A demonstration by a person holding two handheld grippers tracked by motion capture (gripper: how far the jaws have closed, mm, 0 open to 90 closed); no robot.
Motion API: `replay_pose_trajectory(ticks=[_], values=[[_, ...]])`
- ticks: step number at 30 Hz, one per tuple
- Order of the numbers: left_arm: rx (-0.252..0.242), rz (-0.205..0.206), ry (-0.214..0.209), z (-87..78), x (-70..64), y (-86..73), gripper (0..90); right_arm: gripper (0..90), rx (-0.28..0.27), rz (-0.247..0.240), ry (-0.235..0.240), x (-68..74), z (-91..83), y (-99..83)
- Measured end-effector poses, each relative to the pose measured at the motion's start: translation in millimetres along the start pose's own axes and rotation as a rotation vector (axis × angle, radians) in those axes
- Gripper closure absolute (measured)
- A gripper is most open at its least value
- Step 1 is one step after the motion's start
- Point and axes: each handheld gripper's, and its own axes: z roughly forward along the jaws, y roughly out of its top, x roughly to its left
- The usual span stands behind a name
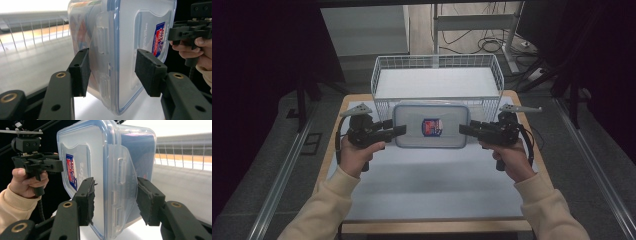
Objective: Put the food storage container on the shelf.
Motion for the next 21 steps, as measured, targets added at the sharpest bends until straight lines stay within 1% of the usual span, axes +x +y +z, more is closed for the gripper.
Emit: replay_pose_trajectory(ticks=[2,5,13,19,20,21], values=[[-0.007,0.009,0.005,-0.4,-0.1,6.5,47.2,50.8,-0.005,-0.006,-0.003,0.2,0.3,6.6],[-0.012,0.016,0.008,-0.2,0.3,12.0,47.1,50.4,-0.009,-0.011,-0.006,-0.2,0.9,14.0],[-0.013,0.020,0.010,1.0,2.8,20.9,47.1,50.3,-0.003,-0.021,-0.011,-1.9,2.5,25.6],[-0.018,0.034,0.008,1.7,4.6,36.0,47.0,50.2,-0.010,-0.027,-0.017,-1.3,1.8,36.5],[-0.018,0.034,0.008,1.7,4.6,36.0,46.9,50.2,-0.010,-0.027,-0.017,-1.3,1.8,36.5],[-0.020,0.039,0.007,2.1,4.9,40.7,46.9,50.2,-0.012,-0.035,-0.021,-1.0,0.8,42.7]])
